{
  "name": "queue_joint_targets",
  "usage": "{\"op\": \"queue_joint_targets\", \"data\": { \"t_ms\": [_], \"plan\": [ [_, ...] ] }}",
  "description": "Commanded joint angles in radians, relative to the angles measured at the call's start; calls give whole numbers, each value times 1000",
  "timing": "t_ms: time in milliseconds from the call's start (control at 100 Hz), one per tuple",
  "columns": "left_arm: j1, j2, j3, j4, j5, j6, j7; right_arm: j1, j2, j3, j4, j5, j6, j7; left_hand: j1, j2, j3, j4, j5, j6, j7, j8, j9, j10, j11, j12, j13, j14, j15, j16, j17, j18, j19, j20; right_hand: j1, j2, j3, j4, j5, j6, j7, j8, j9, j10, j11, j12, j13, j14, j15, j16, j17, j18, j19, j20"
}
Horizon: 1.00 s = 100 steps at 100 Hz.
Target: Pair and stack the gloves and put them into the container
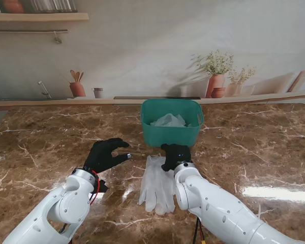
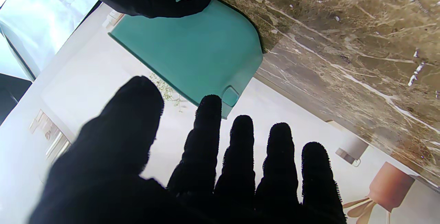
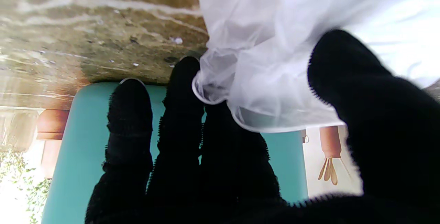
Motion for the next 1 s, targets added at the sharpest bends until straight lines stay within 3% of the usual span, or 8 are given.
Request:
{"op": "queue_joint_targets", "data": {
  "t_ms": [0,110,150,240,320,420,590,990],
  "plan": [
    [8,1,0,-5,0,2,0,-9,1,-8,8,11,7,27,-7,30,-34,26,9,-25,12,14,18,-31,-23,-13,11,-51,-26,-12,-5,-23,2,-1,44,-77,25,-41,48,-13,57,-1,55,-51,103,118,17,-36,88,71,-10,3,48,39],
    [9,1,0,-7,0,6,1,-17,-2,-1,11,22,-7,17,-8,31,-36,26,12,-28,14,15,18,-30,-23,-13,11,-51,-26,-12,-5,-23,0,-3,79,-113,38,-45,286,-165,317,185,104,-83,175,309,-26,-36,125,136,-60,20,26,66],
    [10,1,-1,-7,0,7,2,-21,-3,3,12,24,-13,9,-8,31,-37,26,12,-27,14,15,17,-29,-24,-14,10,-49,-26,-13,-6,-22,-1,-4,124,-126,4,-160,324,-229,407,233,95,-84,175,345,-64,-33,108,139,-91,17,5,73],
    [11,0,-2,-8,1,10,3,-35,-3,21,9,29,-42,-11,-7,32,-38,26,13,-28,15,15,16,-30,-24,-14,10,-51,-26,-13,-5,-21,-4,-6,184,-122,-44,-210,374,-318,644,197,-69,-31,-45,231,-305,1,-139,40,-243,-11,-136,78],
    [12,1,-3,-8,2,11,4,-52,-6,49,7,36,-82,-46,-5,32,-39,26,15,-29,15,16,19,-30,-23,-14,11,-51,-26,-13,-5,-19,-4,-6,197,-94,-46,-198,377,-339,634,243,-116,20,-254,-47,-376,21,-369,-153,-264,-25,-183,98],
    [12,1,-3,-8,4,11,5,-84,-17,100,-8,66,-126,-99,-4,34,-41,26,14,-29,15,16,20,-29,-24,-14,12,-53,-26,-14,-5,-18,-3,-6,200,-69,-51,-192,372,-341,623,258,8,21,-277,-159,-225,36,-394,-195,-173,-5,-161,109],
    [10,0,-3,-4,4,6,6,-135,-27,188,-58,101,-194,-169,-2,36,-45,27,18,-29,16,16,23,-29,-24,-14,13,-54,-27,-15,-6,-18,-4,-6,193,-22,-52,-180,388,-331,627,197,309,-17,-213,-43,5,9,-282,-122,-30,-11,-36,125],
    [8,0,-4,2,9,-1,14,-242,-3,338,-145,73,-423,-244,-4,39,-51,28,17,-32,15,16,25,-29,-28,-16,15,-55,-31,-18,-5,-15,-11,-9,186,-23,-35,-170,416,-319,644,110,377,-19,-202,-1,26,-1,-214,-75,-27,-13,-1,117]
  ]
}}
